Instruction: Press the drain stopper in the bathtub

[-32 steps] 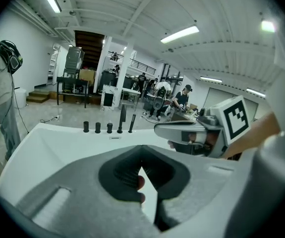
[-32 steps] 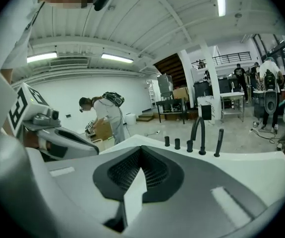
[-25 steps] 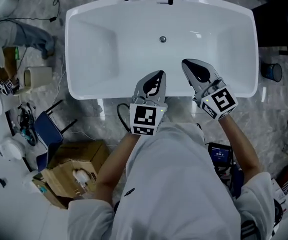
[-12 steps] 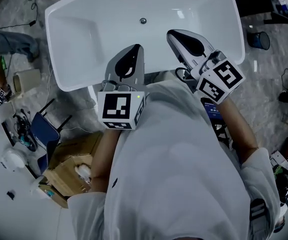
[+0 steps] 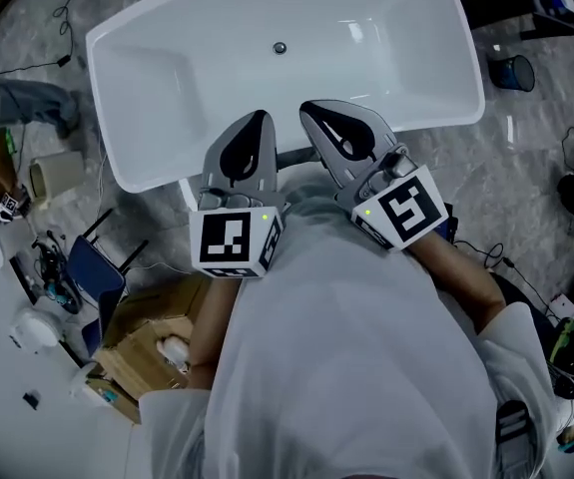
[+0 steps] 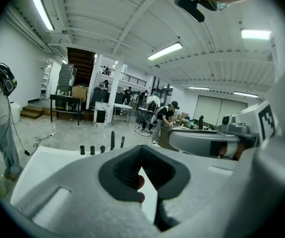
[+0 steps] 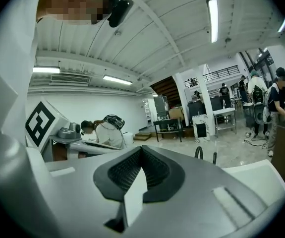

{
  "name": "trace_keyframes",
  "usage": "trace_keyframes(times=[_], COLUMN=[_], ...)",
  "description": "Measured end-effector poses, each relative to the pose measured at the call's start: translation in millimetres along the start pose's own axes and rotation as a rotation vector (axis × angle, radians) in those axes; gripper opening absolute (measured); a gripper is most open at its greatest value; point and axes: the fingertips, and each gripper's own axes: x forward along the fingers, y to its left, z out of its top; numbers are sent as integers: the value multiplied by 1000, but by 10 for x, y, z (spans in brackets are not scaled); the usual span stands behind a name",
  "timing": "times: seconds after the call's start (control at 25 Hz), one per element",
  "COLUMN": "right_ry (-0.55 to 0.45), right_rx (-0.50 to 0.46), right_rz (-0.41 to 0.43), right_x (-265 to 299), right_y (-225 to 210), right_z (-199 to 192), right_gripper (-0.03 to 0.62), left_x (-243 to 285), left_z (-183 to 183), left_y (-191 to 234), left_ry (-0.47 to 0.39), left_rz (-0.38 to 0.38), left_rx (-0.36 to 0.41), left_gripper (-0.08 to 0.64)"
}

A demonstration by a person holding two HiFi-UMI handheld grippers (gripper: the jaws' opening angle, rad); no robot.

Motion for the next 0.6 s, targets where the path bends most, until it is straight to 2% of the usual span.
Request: trace_keyframes(times=[0.24, 0.6], right_ry=[12, 56], right_rx=[-2, 103], right_rz=[11, 16], right_x=[-120, -292], right_y=[-18, -5], right_z=[-51, -152], right_gripper=[-6, -6], left_x=[43, -22], left_z=[-28, -148], left_y=[-118, -291], left_ry=[5, 51], left_rz=[5, -5], left_rx=[-6, -16], left_gripper=[2, 2])
